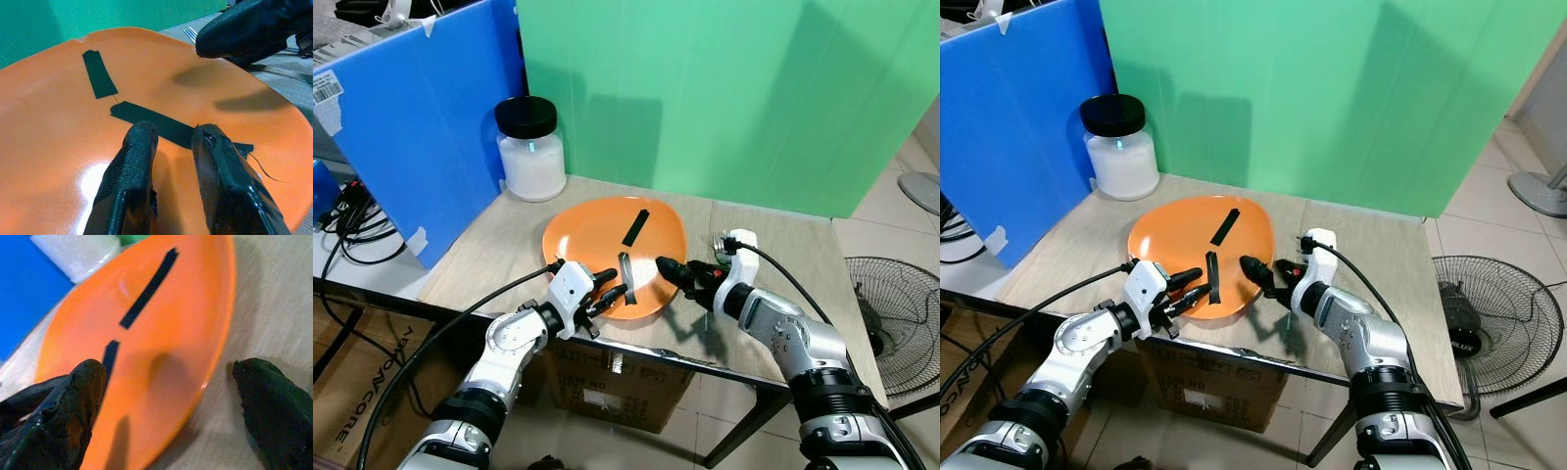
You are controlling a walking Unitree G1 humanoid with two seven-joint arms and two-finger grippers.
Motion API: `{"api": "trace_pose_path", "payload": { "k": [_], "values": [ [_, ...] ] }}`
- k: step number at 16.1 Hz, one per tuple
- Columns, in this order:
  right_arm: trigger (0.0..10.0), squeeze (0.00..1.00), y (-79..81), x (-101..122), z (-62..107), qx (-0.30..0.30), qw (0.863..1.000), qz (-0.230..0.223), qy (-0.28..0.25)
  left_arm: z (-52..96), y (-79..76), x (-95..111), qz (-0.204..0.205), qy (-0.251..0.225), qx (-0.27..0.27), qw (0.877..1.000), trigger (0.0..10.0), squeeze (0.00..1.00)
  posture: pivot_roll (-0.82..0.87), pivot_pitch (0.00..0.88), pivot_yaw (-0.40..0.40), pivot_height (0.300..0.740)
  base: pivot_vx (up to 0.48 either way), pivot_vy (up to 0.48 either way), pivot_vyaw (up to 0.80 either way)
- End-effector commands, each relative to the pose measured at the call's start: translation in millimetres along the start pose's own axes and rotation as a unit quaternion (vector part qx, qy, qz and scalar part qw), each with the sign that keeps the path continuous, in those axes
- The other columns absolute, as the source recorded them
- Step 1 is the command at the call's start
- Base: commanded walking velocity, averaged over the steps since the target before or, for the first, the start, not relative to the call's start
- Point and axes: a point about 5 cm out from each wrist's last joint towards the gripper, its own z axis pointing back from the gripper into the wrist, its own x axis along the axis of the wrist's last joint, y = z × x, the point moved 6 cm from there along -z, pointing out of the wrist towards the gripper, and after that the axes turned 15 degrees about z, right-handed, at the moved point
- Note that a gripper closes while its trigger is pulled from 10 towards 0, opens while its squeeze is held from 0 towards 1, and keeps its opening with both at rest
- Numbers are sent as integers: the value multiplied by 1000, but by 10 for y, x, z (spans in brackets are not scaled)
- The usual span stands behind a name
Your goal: Setting the table
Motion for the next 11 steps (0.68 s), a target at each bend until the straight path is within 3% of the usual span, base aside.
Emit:
{"api": "trace_pose_path", "payload": {
  "k": [1, 6, 7, 9, 10, 11],
  "values": [
    [10000, 0, 110, -84, -27, 28, 999, -19, 17, 20, -131, -253, 17, 47, -23, 999, 10000, 0, 60, 0, -61, 740, 0, 0, 0],
    [10000, 0, 204, -63, -46, 55, 997, -61, 9, 13, -145, -248, 16, 46, -28, 998, 10000, 0, 62, 0, -61, 740, 0, 0, 0],
    [4824, 0, 260, 1, -46, 71, 995, -71, -1, 14, -142, -246, 16, 46, -28, 998, 10000, 0, 62, 0, -61, 740, 0, 0, 0],
    [1961, 0, 313, 50, -41, 87, 993, -76, -9, 14, -142, -243, 15, 46, -29, 998, 10000, 0, 62, 0, -61, 740, 0, 0, 0],
    [0, 0, 377, 73, -34, 106, 991, -77, -12, 13, -139, -239, 14, 46, -30, 998, 10000, 0, 62, 0, -60, 740, 0, 0, 0],
    [0, 0, 397, 79, -31, 111, 991, -76, -12, 12, -139, -237, 14, 46, -30, 998, 10000, 0, 62, 0, -60, 740, 0, 0, 0]
  ]
}}
